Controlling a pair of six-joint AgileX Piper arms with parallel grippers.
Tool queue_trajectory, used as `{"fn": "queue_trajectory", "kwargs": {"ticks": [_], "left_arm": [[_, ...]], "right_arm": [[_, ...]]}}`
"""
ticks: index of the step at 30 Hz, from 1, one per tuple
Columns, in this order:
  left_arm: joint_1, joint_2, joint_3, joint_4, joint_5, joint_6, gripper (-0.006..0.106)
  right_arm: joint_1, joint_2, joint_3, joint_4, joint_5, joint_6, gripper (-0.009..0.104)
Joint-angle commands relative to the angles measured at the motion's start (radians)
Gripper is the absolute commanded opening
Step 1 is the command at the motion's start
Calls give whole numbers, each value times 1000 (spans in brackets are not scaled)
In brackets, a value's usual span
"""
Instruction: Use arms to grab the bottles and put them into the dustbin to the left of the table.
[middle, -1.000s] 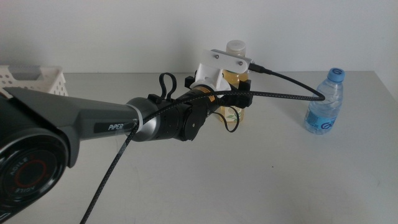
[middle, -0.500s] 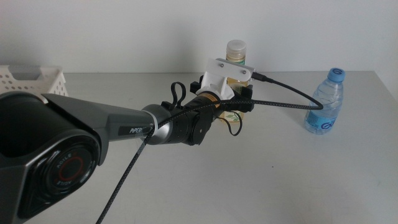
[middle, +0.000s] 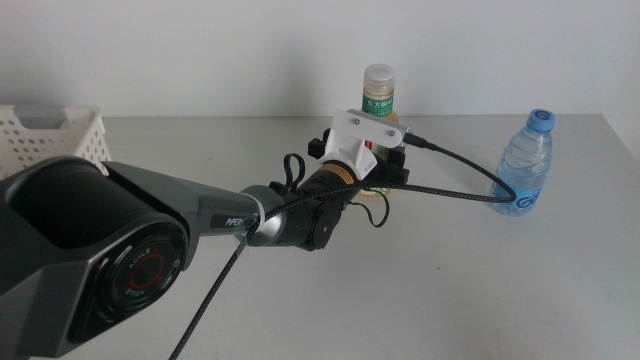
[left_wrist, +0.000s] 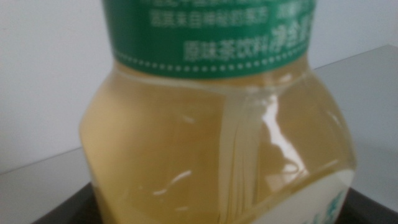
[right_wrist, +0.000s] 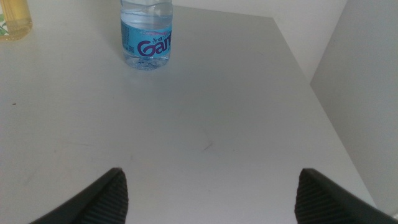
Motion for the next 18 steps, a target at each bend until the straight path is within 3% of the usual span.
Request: {"fn": "queue_trajectory", "kwargs": {"ticks": [1,6,12,18], "left_arm": [[1,-63,-30,-1,-95,-5,83],[1,-63,-30,-1,-97,-13,51],[-2,-74,-29,9,-83,-77,-2],[1,-191,-28,26,146,-38,-2]], "right_arm": [[-3,-21,-1,-5,-64,-8,94],[-3,-21,-1,-5,-64,-8,94],[-3,-21,-1,-5,-64,-8,94],[-3,-21,-1,-5,-64,-8,94]]}}
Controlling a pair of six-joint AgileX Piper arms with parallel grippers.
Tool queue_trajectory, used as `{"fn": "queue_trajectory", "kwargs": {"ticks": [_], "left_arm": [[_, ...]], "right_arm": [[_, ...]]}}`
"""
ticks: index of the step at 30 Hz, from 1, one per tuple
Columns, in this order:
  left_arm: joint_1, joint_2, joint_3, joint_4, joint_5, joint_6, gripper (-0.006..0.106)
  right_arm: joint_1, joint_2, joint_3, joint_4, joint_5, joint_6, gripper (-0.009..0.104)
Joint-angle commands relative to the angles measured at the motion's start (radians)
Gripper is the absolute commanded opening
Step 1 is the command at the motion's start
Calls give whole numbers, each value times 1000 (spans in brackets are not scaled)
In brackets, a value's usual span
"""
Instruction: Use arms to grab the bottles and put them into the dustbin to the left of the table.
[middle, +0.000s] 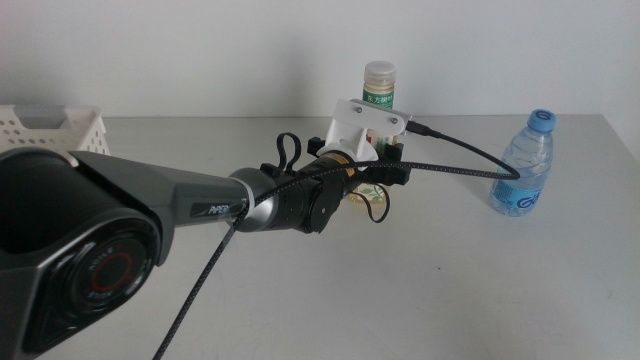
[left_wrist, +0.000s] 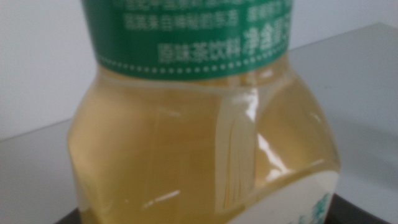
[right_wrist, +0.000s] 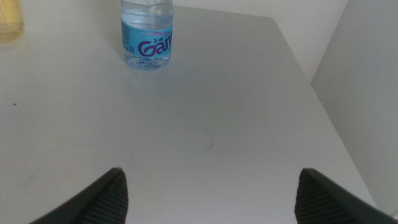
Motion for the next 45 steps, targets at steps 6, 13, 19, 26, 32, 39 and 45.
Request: {"fn": "queue_trajectory", "kwargs": {"ticks": [6,13,19,26,32,39,45], "left_arm": [[14,-264,-28,7,225,30,-2],[34,-448,-28,5,591,79,-2],[128,-593,-33,-11,932,-1,-2],[399,-633,-250,-86,1553,49,-2],[624,-633,-402,-46,1808,116,-2],[811,-638,-396,41,1807,118,-2],[891,-635,-307,122,1807,130,-2]], "right_arm": [[-3,-21,-1,-5,-64,-8,94],[-3,-21,-1,-5,-64,-8,94],[-3,-21,-1,-5,-64,-8,94],[-3,-21,-1,-5,-64,-8,94],[-3,-21,-1,-5,-64,-8,94],[-3,-21,-1,-5,-64,-8,94],[-3,-21,-1,-5,-64,-8,94]]}}
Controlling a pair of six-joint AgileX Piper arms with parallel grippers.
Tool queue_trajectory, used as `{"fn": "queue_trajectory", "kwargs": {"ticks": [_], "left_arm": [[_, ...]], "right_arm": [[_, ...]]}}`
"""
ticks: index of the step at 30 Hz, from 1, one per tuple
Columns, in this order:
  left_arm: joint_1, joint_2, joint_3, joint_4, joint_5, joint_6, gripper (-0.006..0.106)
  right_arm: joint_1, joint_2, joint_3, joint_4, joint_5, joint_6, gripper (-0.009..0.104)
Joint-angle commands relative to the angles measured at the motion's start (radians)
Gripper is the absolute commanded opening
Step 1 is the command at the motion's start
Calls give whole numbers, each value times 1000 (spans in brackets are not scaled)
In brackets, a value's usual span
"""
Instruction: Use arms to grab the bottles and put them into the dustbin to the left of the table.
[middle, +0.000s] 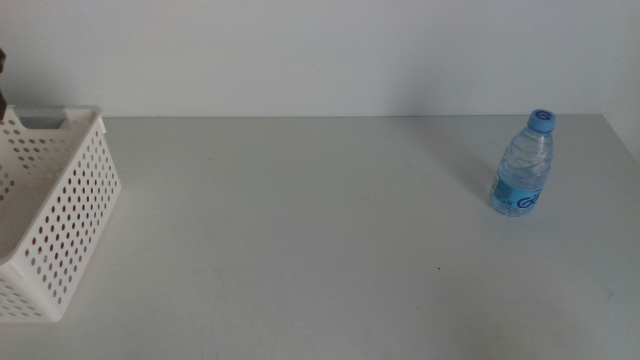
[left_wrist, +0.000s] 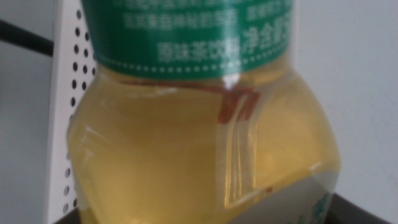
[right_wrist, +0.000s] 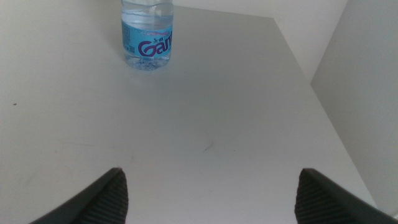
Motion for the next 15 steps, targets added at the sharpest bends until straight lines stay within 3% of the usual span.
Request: {"fn": "queue_trajectory", "kwargs": {"ticks": [1,8,15], "left_arm": [[24,-52,1,14,41,12,-2],[56,-2,61,134,28,25,-2],[56,74,113,160,19,2,-2]], "right_arm": [[-3,-21,-1,-5,-63,-8,94],[-3,-21,-1,-5,-63,-8,94],[-3,-21,-1,-5,-63,-8,94]]}}
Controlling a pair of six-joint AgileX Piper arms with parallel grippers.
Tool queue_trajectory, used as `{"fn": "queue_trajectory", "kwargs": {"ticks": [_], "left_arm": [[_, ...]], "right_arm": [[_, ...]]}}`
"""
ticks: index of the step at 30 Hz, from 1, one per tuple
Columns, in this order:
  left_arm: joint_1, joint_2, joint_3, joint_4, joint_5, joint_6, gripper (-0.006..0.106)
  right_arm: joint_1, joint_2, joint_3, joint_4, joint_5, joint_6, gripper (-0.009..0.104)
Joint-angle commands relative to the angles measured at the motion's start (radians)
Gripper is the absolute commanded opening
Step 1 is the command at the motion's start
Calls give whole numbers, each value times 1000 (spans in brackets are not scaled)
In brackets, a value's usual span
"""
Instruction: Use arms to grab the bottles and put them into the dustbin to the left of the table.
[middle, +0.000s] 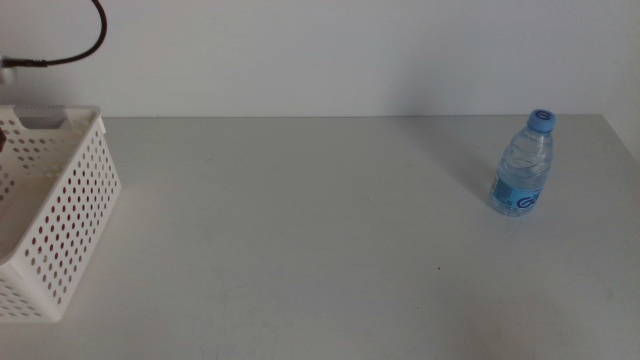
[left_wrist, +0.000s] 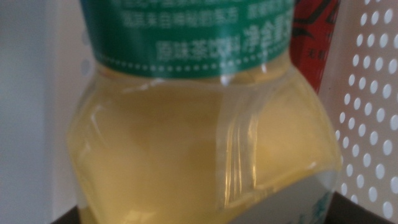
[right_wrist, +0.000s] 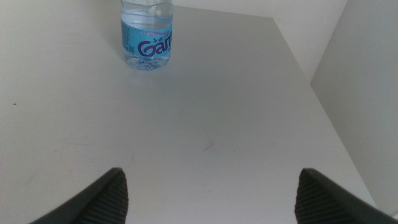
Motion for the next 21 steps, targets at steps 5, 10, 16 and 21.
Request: {"fn": "queue_trajectory", "kwargs": {"ticks": [5,10,16,21], "left_arm": [[0,-2,5,19,10,-8,-2],[-1,34,6,37,-12,-12,0],[-1,70,6,33,-8,-19,20],[-5,86,5,24,-20,-13,62]], "right_arm": [[-3,-21,-1,-5,-63,-8,94],[-3,-21,-1,-5,-63,-8,94],[-3,-21,-1,-5,-63,-8,94],[-3,-21,-1,-5,-62,-8,94]]}}
